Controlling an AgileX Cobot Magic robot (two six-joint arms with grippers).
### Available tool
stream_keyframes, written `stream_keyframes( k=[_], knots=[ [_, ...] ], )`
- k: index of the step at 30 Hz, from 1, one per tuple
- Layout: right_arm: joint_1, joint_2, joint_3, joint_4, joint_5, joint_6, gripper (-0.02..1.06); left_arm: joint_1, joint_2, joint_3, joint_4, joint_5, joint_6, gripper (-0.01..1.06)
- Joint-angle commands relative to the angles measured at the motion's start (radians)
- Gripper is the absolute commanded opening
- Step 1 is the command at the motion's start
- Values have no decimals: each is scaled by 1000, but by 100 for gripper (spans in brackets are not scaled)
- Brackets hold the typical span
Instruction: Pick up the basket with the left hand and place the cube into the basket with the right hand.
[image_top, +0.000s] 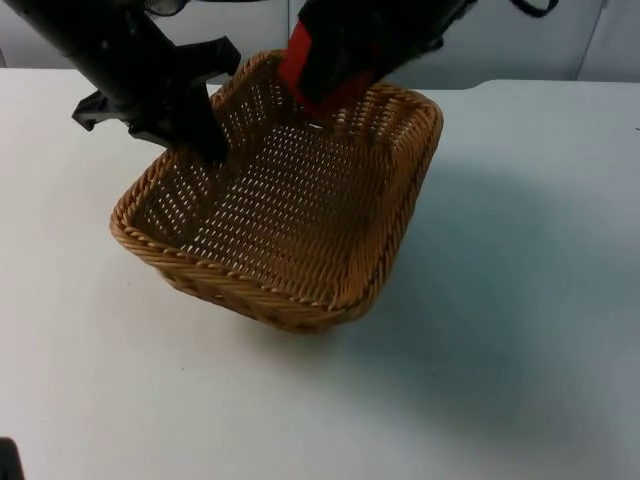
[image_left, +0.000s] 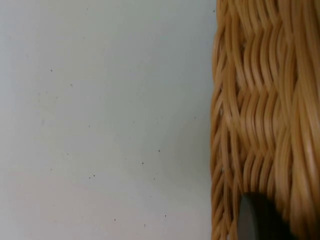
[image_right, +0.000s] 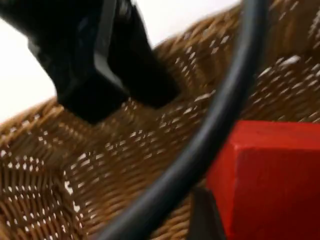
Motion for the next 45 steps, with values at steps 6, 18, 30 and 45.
stream_keyframes(
  k=[6, 18, 30, 45],
  knots=[
    [-1, 63, -9, 0, 28, -10, 90, -4, -10, -9, -76, 7, 49, 0],
    [-5, 24, -222, -194, 82, 73, 68, -4, -10, -9, -85, -21, 49, 0],
    [-144, 20, -584, -609, 275, 471, 0, -5, -10, -9, -102, -73, 43, 0],
    [-200, 11, -586, -440, 229, 406, 0, -15, -10, -9, -126, -12, 101, 26]
  ],
)
